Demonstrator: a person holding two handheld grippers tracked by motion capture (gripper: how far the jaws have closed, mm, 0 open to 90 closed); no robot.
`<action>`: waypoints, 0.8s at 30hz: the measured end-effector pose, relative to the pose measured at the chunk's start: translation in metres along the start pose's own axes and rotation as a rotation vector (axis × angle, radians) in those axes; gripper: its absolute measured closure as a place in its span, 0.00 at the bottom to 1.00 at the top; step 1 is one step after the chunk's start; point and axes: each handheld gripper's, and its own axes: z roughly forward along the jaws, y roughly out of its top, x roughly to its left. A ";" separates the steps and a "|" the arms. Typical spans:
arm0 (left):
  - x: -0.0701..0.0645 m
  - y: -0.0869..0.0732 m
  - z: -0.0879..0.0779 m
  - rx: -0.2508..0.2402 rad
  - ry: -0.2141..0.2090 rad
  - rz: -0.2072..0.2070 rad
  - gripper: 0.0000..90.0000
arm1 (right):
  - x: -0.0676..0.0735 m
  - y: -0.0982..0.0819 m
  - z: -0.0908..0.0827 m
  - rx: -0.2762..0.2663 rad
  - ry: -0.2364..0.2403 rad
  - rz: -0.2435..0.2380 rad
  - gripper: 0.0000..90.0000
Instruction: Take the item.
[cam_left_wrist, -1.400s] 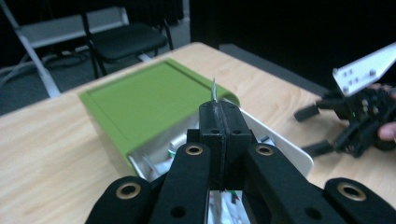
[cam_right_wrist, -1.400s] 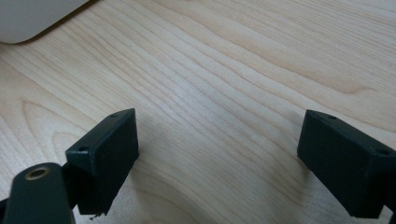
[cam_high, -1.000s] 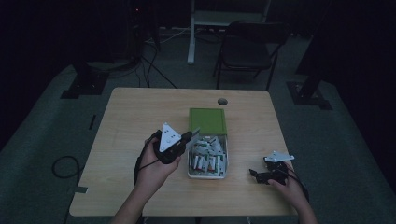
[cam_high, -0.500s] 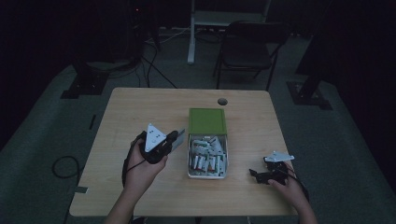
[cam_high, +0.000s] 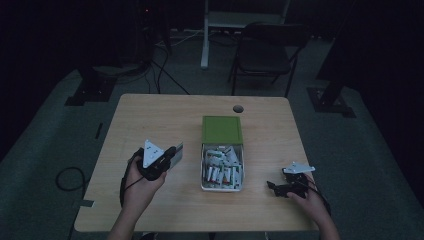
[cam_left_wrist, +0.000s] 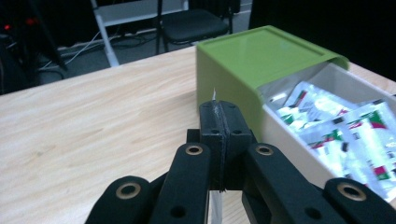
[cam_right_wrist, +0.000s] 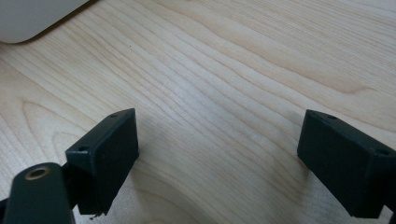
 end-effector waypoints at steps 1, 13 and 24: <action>0.003 -0.003 -0.001 0.003 0.001 -0.008 1.00 | 0.000 0.000 0.000 0.000 0.000 0.000 0.13; 0.038 -0.040 -0.009 0.025 0.063 -0.083 1.00 | 0.000 0.000 0.000 0.000 0.000 0.000 0.13; 0.075 -0.069 -0.012 0.032 0.193 -0.103 1.00 | 0.000 0.000 0.000 -0.001 0.000 0.000 0.13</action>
